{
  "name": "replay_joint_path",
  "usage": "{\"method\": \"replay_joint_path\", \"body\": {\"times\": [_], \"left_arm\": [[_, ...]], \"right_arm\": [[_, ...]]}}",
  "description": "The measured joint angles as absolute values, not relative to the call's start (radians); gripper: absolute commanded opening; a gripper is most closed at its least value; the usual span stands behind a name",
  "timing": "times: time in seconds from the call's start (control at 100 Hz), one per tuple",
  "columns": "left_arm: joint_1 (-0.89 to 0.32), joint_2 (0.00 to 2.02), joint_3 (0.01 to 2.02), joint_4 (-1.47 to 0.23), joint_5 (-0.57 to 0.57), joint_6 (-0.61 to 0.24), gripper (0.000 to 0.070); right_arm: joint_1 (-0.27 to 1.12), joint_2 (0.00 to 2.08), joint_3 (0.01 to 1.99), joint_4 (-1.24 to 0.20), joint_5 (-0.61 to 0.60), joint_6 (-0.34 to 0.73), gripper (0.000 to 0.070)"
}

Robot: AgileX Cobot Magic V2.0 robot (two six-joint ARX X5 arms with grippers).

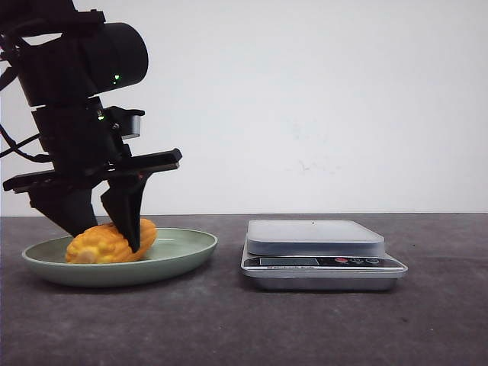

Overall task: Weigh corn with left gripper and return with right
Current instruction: 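Lower the left gripper onto the yellow corn cob and grasp it, then carry the corn with the left gripper onto the scale and release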

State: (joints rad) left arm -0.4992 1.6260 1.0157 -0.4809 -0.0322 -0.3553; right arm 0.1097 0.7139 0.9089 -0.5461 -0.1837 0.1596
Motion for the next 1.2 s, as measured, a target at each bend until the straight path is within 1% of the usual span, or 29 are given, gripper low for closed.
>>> {"method": "replay_joint_path", "body": {"times": [0.15, 0.24, 0.39, 0.5, 0.65, 0.81, 0.94, 1.06, 1.2], "left_arm": [[-0.512, 1.560, 1.016, -0.488, -0.029, -0.355, 0.0003], [-0.528, 1.510, 1.046, -0.539, -0.027, -0.355, 0.0004], [-0.591, 1.503, 1.206, -0.651, -0.018, -0.341, 0.0005], [-0.661, 1.527, 1.357, -0.686, -0.020, -0.335, 0.0006], [-0.722, 1.633, 1.585, -0.752, -0.020, -0.334, 0.0007], [-0.754, 1.815, 1.797, -0.845, -0.020, -0.342, 0.0007], [-0.784, 1.962, 1.943, -0.889, -0.020, -0.346, 0.0006], [-0.803, 2.058, 2.027, -0.908, -0.022, -0.354, 0.0006], [-0.806, 2.135, 2.036, -0.934, -0.025, -0.362, 0.0006]], "right_arm": [[0.109, 0.714, 0.909, -0.546, -0.184, 0.160, 0.0561], [0.109, 0.714, 0.909, -0.546, -0.184, 0.160, 0.0561], [0.109, 0.714, 0.909, -0.548, -0.184, 0.159, 0.0561], [0.109, 0.714, 0.909, -0.550, -0.184, 0.159, 0.0561], [0.109, 0.714, 0.909, -0.552, -0.184, 0.159, 0.0561], [0.109, 0.714, 0.909, -0.558, -0.184, 0.159, 0.0561], [0.109, 0.714, 0.909, -0.561, -0.184, 0.159, 0.0561], [0.109, 0.714, 0.909, -0.571, -0.184, 0.159, 0.0561], [0.109, 0.714, 0.909, -0.575, -0.184, 0.158, 0.0561]]}}
